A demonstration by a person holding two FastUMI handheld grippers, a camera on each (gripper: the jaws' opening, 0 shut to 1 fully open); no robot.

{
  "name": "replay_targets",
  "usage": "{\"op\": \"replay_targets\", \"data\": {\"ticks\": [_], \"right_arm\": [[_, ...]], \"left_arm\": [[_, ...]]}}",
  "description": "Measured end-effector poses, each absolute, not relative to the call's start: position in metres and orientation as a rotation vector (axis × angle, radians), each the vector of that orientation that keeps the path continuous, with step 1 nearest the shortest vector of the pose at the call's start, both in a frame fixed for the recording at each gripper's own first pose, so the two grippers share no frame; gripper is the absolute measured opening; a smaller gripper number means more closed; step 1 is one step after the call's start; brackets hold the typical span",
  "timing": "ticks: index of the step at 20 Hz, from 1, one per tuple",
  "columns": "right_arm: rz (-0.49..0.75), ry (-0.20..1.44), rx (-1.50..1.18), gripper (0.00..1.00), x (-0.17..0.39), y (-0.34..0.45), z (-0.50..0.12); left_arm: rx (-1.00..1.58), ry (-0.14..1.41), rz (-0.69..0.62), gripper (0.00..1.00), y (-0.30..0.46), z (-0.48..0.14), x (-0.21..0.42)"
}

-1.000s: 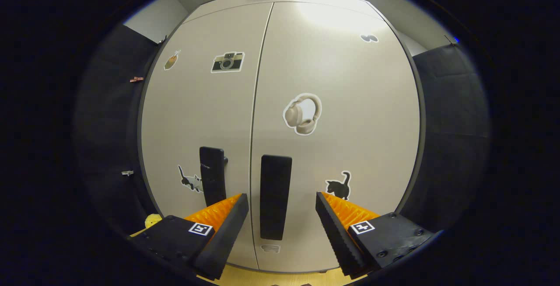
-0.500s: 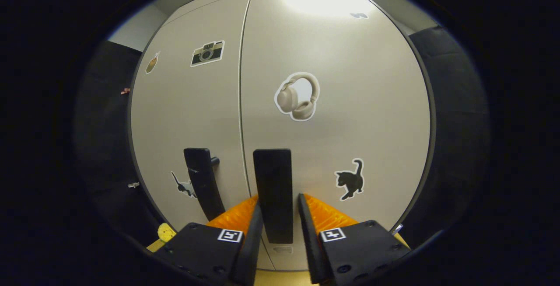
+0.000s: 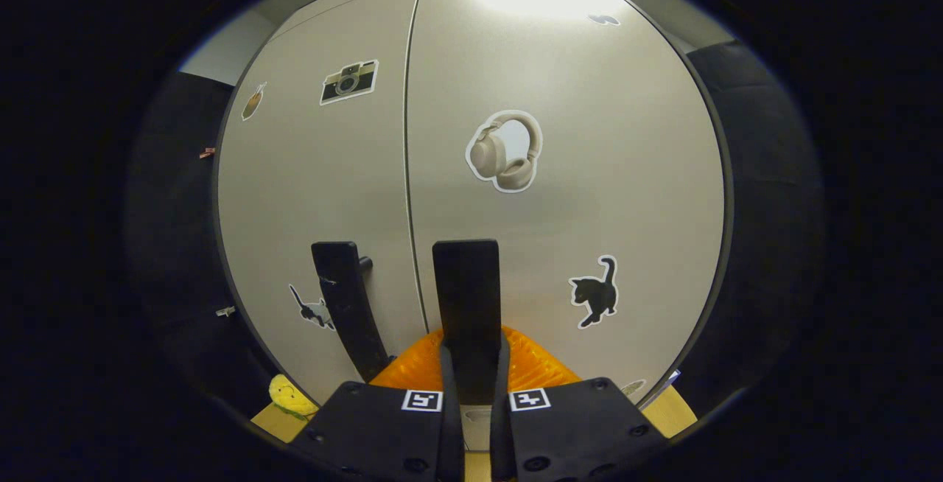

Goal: Open the right door of the double-door shoe cabinet with the right hand, and open the left door with the left hand.

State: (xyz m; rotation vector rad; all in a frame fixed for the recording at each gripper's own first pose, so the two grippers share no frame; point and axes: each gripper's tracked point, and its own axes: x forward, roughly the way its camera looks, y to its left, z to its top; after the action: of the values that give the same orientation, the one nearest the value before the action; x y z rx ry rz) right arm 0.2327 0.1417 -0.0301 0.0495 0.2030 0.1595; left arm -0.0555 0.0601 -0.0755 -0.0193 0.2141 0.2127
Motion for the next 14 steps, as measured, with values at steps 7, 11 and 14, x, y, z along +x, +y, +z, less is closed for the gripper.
{"op": "replay_targets", "data": {"ticks": [7,11,14], "right_arm": [[0.21,0.199,0.089,0.18,0.208,0.135,-0.027],[0.228,0.185,0.093,0.18,0.188,0.124,-0.024],[0.227,0.177,0.093,0.18,0.169,0.11,-0.021]], "left_arm": [[-0.012,0.203,0.136,0.98,0.04,-0.071,-0.055],[0.039,0.206,0.067,0.98,0.024,-0.071,-0.039],[0.073,0.179,0.032,0.98,0.017,-0.061,-0.024]]}}
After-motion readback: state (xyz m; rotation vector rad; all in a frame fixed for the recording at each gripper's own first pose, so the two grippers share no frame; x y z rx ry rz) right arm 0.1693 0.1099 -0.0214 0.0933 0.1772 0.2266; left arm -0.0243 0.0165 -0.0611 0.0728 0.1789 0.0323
